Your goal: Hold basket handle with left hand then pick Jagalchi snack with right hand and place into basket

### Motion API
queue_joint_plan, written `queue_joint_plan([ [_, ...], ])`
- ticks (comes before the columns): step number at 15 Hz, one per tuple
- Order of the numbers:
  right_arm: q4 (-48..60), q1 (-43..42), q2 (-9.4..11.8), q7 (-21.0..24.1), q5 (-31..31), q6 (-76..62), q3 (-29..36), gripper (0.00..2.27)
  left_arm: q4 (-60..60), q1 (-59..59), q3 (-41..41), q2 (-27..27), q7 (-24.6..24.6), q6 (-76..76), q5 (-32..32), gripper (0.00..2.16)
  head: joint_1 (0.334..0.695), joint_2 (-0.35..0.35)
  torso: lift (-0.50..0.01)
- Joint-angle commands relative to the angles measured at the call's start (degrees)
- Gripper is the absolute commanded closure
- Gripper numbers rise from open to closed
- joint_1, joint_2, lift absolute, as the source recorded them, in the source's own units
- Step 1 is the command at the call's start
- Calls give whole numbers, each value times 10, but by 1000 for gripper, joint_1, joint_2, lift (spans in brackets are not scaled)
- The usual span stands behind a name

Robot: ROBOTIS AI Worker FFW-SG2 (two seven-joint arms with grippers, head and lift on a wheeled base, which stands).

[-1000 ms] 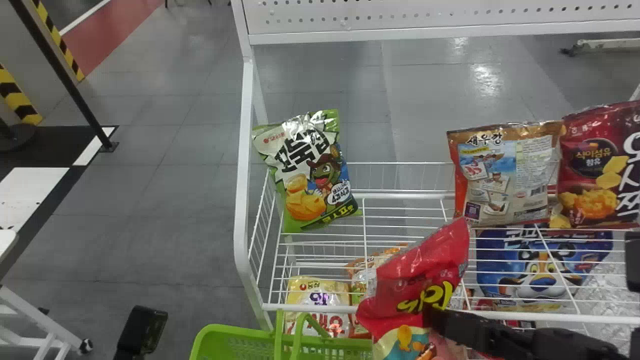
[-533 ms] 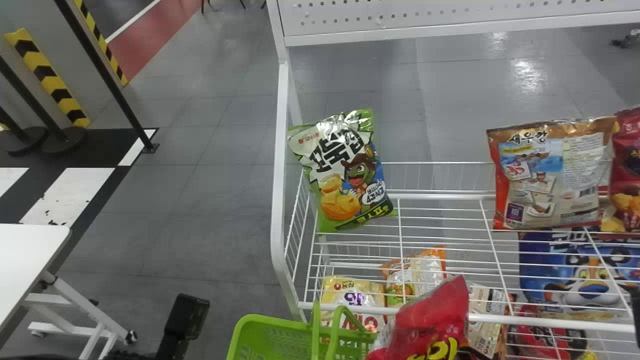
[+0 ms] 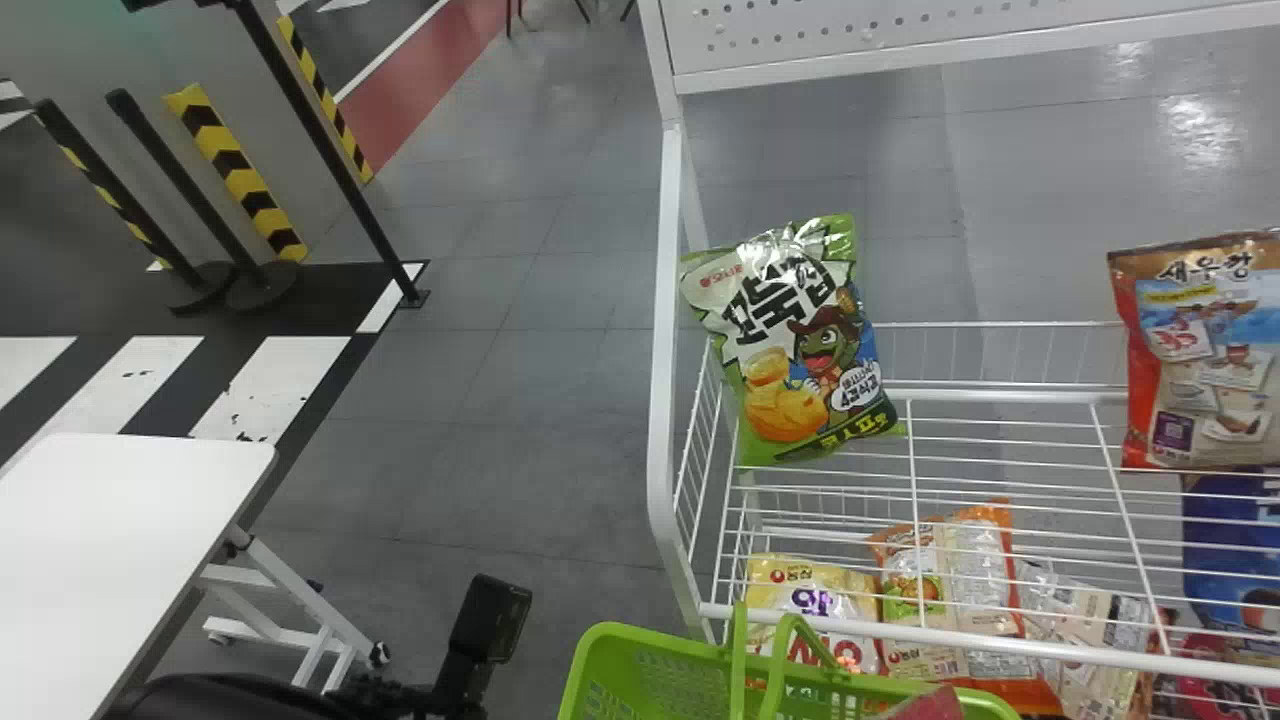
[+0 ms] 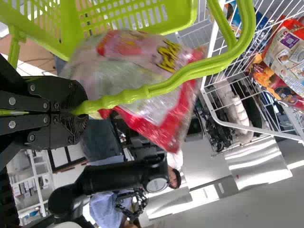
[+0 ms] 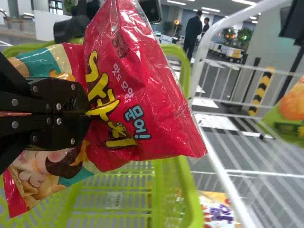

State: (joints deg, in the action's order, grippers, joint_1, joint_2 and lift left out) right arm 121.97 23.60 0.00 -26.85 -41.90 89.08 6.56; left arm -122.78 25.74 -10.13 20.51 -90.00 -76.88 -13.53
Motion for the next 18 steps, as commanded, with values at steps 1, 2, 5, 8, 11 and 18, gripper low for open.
queue_joint_plan([
  [1,-40,-8,-1,-10,48,10,-29,2240,-1,0,-1,1,-6,-4,0,2148,695,350,-9],
  [2,-54,-9,-1,-11,59,0,-37,2240,0,0,-1,1,-6,-4,0,2148,695,350,-9],
  [5,-83,-10,-1,-10,80,-137,-66,1814,1,0,-1,1,-6,-4,0,2148,695,350,-9],
  [8,-90,-7,-1,-12,93,-213,-81,-1,2,2,-1,1,-6,-4,0,2148,695,350,-9],
  [11,-81,4,-1,-32,84,-227,-78,49,3,2,-2,1,-6,-3,0,2148,695,350,-9],
  [18,26,79,-1,-58,179,-376,-63,83,7,0,-1,1,-6,-1,0,2148,695,312,-9],
])
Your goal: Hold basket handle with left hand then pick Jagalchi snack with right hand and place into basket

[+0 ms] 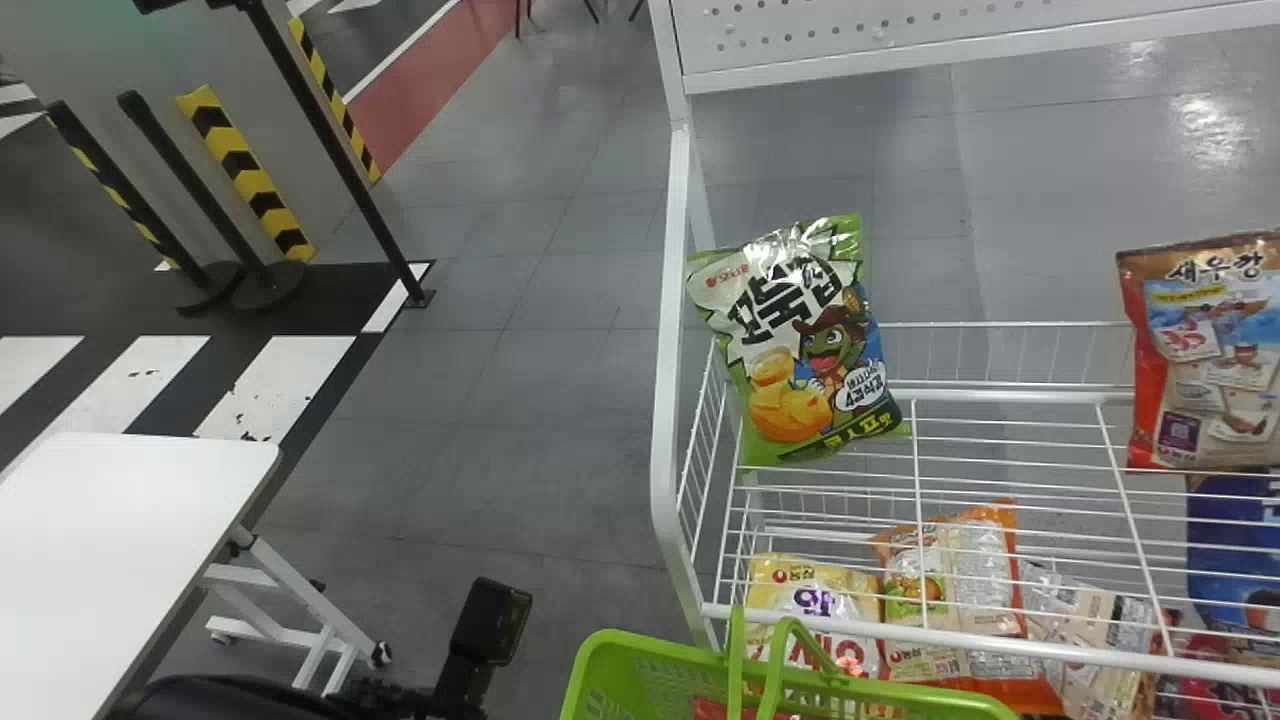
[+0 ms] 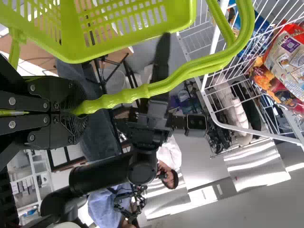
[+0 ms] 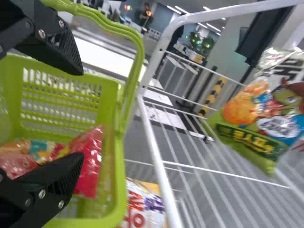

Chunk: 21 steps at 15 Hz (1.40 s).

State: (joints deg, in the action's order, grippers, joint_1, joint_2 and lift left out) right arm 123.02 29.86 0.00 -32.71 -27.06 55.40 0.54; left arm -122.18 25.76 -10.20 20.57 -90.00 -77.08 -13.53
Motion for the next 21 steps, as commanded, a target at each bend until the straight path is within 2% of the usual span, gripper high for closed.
queue_joint_plan([
  [1,25,34,-1,3,50,-89,-8,87,2,0,0,0,-6,1,0,2148,695,289,-9],
  [5,47,85,-1,47,121,-291,-32,93,-2,24,-14,-3,-6,7,-1,2148,695,200,-9],
  [9,42,115,-1,110,200,-398,-67,110,-9,32,-17,-7,-6,12,-1,2148,695,159,-9],
  [11,-8,122,-1,121,211,-546,-72,110,-10,32,-16,-8,-6,12,-1,2148,695,146,-9],
  [14,-68,136,3,142,228,-660,-75,110,-9,33,-16,-7,-6,14,0,2148,695,117,-9],
  [18,-92,171,4,158,227,-750,-56,110,-7,33,-12,-8,-6,22,0,2148,695,91,-9],
  [21,-127,188,4,164,224,-851,-45,107,-3,33,-13,-8,-6,28,0,2148,695,39,-9],
])
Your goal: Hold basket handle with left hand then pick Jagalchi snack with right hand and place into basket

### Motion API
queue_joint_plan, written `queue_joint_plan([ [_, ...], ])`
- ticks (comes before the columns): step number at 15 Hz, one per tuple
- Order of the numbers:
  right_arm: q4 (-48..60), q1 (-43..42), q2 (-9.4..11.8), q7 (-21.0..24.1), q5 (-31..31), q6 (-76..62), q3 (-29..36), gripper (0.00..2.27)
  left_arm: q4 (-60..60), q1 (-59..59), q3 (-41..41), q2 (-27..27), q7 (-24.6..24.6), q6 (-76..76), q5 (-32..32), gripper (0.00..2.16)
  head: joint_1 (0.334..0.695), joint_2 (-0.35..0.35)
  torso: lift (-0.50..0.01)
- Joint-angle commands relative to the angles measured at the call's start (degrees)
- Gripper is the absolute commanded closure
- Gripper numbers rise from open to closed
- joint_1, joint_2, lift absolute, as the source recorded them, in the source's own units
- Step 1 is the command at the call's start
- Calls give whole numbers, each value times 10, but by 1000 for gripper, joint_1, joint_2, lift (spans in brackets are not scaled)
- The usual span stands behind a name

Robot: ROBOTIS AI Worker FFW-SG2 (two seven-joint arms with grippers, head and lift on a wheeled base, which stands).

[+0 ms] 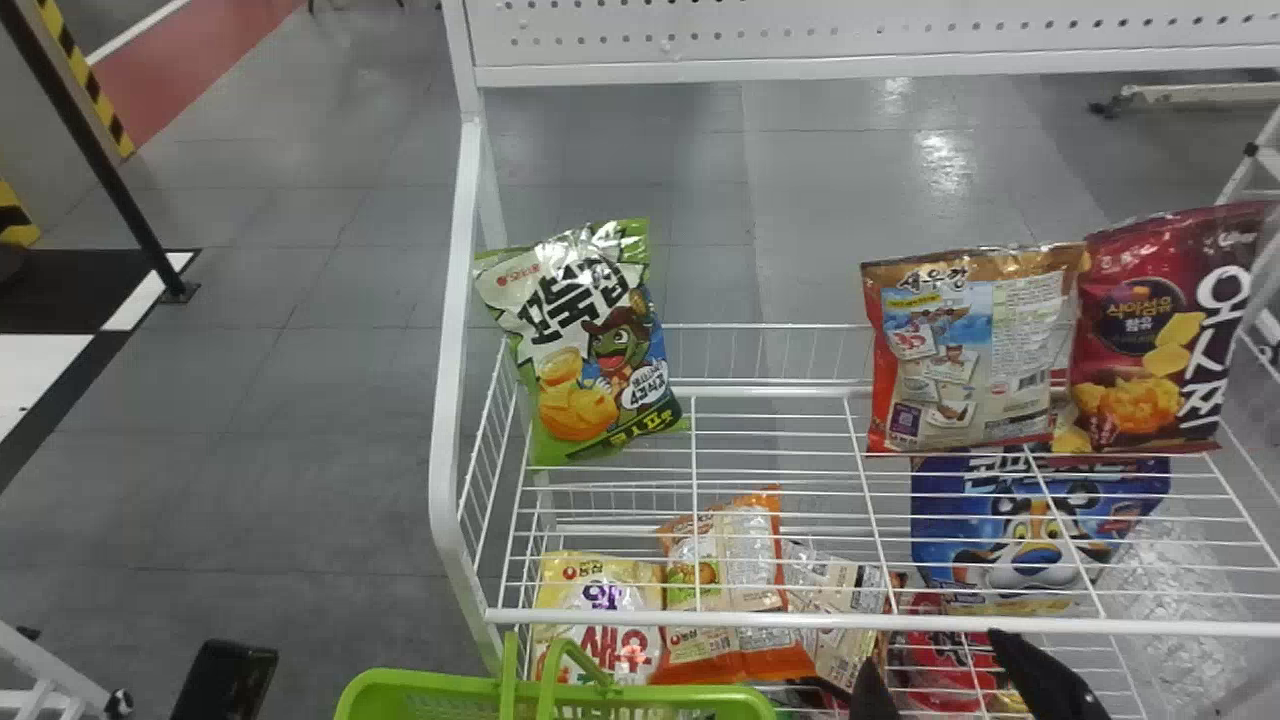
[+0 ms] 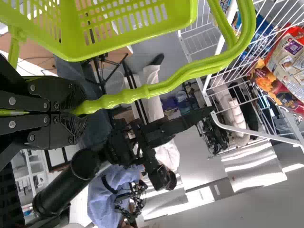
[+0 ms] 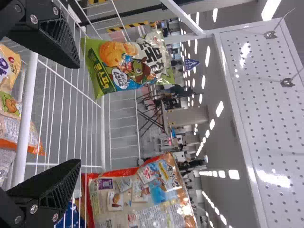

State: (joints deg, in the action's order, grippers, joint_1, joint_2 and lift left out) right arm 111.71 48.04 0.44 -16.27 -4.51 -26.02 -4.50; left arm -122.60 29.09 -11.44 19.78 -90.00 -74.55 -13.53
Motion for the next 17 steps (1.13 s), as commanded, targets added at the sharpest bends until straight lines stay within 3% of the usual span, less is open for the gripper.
queue_joint_plan([
  [1,-19,8,0,-3,-1,-37,12,107,2,0,-1,1,-6,2,0,2148,695,26,-9],
  [12,-39,18,-5,-1,-17,-51,58,110,9,-1,5,-4,-6,6,3,2148,695,-122,-9],
  [17,-34,21,-5,-2,-17,-48,59,110,28,-12,12,-2,-6,9,5,2148,695,-135,-9],
])
